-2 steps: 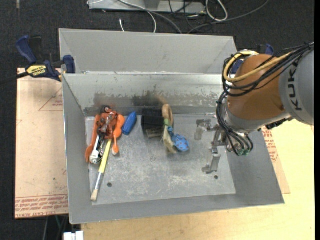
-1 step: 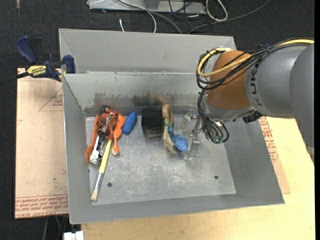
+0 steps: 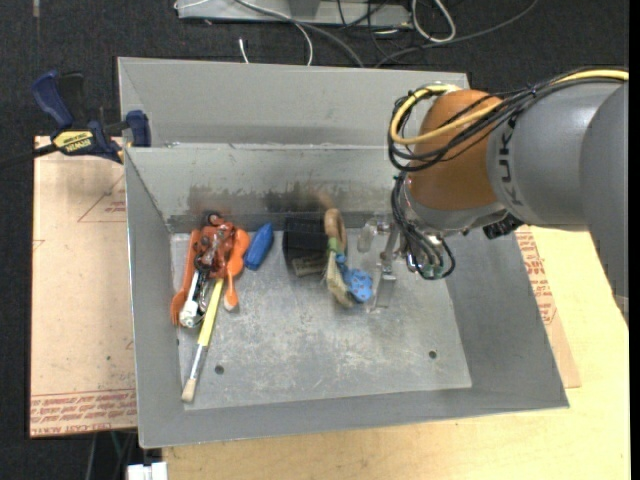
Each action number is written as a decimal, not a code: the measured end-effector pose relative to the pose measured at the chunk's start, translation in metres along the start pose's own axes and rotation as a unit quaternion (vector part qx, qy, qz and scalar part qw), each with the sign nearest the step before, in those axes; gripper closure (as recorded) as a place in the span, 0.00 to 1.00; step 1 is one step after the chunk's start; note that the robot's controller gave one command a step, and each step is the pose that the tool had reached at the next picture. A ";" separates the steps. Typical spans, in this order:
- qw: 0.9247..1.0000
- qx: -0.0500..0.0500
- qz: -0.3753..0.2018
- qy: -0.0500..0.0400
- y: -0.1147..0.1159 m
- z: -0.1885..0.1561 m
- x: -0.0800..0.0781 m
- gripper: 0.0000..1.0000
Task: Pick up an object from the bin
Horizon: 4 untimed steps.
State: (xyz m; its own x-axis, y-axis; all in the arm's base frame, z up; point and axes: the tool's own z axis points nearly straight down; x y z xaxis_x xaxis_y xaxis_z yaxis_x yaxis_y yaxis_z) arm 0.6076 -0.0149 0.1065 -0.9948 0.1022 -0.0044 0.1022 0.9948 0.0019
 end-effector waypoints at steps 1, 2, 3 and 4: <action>0.997 -0.001 0.072 -0.002 0.013 -0.002 0.008 0.00; 0.997 0.000 0.072 -0.003 -0.007 0.039 0.008 0.00; 0.997 -0.002 0.082 -0.005 0.001 0.035 0.012 1.00; 0.997 -0.002 0.082 -0.005 0.001 0.035 0.012 1.00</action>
Offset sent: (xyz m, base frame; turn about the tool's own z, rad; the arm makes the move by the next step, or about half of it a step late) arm -0.0076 -0.0049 -0.0365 0.1422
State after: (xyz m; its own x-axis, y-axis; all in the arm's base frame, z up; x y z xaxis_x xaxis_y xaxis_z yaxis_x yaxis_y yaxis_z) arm 0.5959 -0.0122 0.0711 -0.9647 0.2629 -0.0143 0.2628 0.9648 0.0072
